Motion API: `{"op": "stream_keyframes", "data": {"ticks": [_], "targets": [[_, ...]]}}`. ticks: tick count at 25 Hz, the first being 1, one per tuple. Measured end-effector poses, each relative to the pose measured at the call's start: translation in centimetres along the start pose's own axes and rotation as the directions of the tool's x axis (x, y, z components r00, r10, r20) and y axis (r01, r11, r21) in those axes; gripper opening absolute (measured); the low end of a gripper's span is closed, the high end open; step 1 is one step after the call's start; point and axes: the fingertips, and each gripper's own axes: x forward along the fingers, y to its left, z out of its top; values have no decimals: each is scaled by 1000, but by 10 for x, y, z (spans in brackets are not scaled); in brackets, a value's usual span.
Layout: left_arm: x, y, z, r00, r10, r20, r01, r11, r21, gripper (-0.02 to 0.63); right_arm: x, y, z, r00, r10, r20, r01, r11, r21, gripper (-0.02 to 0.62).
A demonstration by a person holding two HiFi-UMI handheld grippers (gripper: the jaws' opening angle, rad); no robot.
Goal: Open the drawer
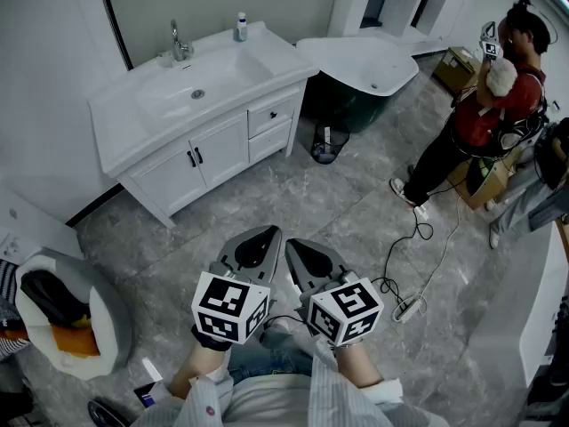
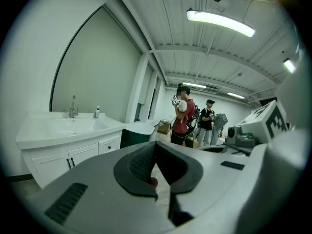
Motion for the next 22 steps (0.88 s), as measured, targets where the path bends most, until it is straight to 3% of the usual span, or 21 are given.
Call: {"op": "stream_keyframes", "data": {"ticks": [11,22], "targets": [[-20,-29,-6,999,35,37,-35,999,6,15,-36,9,-4,999,26,30,-25,999,-23,8],[13,-25,-14,1000,15,10,-15,1000,-1,15,-25,-24,-18,1000,10,6,-11,998,62,9]]}}
